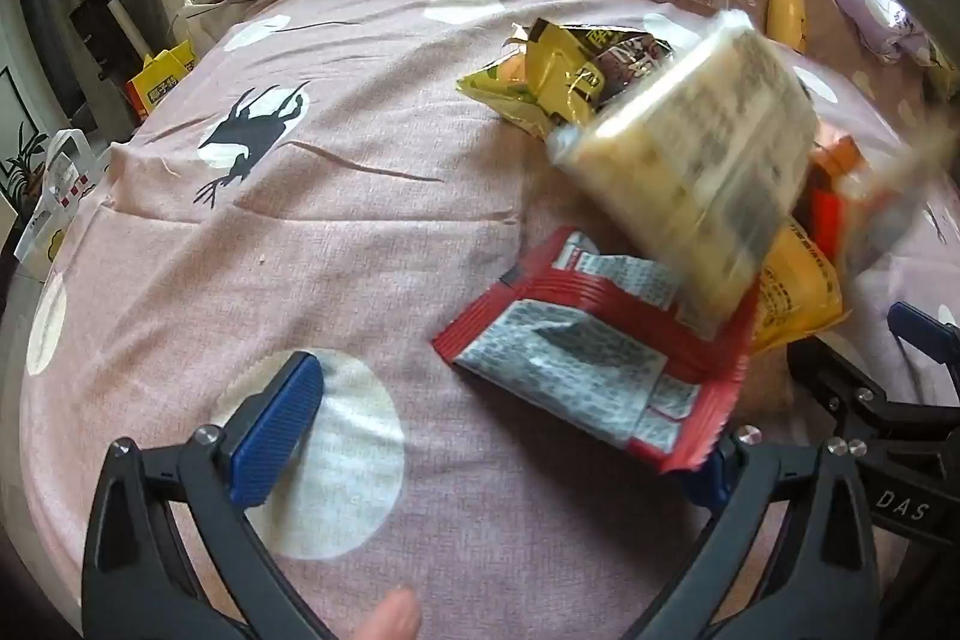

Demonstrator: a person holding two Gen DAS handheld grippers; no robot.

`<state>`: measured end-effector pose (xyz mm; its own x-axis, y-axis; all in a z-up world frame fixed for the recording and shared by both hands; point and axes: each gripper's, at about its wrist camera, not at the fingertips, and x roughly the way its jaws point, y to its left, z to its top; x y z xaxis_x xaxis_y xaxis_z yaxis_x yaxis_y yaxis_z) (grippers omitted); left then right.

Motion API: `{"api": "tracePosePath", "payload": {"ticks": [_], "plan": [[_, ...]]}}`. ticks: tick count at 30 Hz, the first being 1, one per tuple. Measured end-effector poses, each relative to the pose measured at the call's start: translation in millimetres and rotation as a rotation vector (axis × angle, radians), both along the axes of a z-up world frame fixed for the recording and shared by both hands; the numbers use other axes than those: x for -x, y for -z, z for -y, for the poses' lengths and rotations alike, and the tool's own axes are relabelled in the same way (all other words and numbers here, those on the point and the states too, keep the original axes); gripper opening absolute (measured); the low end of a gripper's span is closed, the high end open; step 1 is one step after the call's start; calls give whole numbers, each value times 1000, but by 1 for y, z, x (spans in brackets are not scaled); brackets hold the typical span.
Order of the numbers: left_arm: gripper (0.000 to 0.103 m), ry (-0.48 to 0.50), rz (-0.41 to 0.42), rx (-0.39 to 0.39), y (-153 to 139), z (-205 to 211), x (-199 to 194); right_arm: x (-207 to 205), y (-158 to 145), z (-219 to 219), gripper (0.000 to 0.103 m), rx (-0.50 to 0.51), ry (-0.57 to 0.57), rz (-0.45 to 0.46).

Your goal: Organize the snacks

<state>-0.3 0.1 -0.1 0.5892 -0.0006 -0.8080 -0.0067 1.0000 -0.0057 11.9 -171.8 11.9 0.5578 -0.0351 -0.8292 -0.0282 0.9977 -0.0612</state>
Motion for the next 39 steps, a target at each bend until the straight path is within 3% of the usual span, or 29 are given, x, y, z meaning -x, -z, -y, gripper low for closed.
{"api": "tracePosePath", "payload": {"ticks": [39], "plan": [[103, 0, -2, 1, -1, 2, 0, -1, 1, -1, 103, -2, -1, 4]]}}
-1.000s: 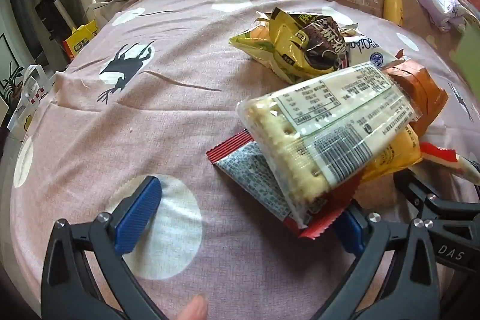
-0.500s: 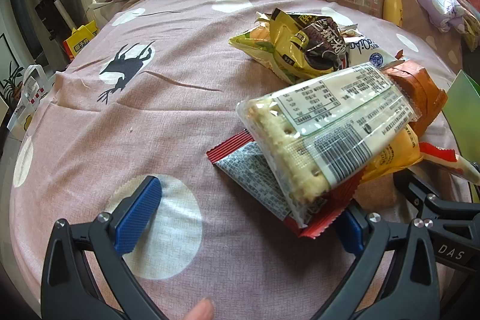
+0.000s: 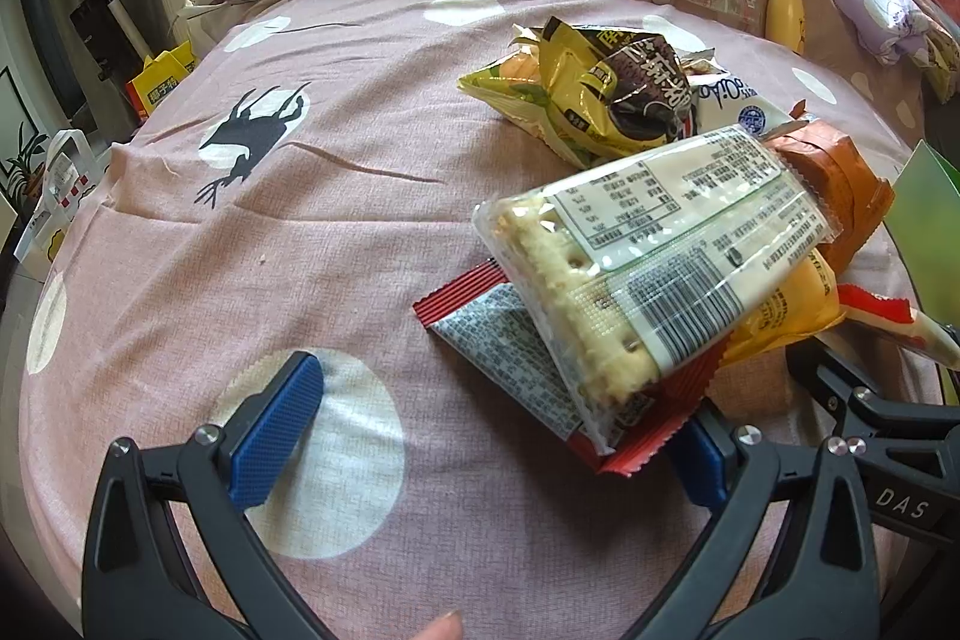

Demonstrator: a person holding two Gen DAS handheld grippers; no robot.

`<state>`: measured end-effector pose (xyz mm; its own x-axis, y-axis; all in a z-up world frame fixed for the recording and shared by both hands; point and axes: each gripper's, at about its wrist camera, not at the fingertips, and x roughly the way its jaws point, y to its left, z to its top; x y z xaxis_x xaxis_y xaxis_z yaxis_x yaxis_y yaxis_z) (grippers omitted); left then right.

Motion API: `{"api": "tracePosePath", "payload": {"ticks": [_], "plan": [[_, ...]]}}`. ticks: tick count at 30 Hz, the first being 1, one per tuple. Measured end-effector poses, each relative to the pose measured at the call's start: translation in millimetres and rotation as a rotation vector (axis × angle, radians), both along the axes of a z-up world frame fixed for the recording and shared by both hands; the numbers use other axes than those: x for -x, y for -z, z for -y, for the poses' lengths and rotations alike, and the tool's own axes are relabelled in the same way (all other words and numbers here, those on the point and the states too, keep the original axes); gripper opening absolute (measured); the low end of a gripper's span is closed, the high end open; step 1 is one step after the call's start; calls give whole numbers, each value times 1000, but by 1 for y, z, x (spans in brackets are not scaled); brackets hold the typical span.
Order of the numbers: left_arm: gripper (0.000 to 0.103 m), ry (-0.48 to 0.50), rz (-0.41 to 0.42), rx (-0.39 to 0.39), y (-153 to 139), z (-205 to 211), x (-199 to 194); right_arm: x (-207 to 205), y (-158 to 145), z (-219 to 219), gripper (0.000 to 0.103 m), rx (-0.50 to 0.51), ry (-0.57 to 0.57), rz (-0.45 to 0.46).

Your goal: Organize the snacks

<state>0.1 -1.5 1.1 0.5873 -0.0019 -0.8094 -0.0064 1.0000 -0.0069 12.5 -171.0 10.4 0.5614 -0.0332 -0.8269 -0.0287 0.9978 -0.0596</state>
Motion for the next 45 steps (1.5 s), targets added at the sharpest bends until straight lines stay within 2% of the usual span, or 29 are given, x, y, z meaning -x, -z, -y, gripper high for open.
{"api": "tracePosePath", "payload": {"ticks": [45], "plan": [[103, -1, 6, -1, -4, -2, 3, 1, 0, 0, 103, -1, 0, 1]]}}
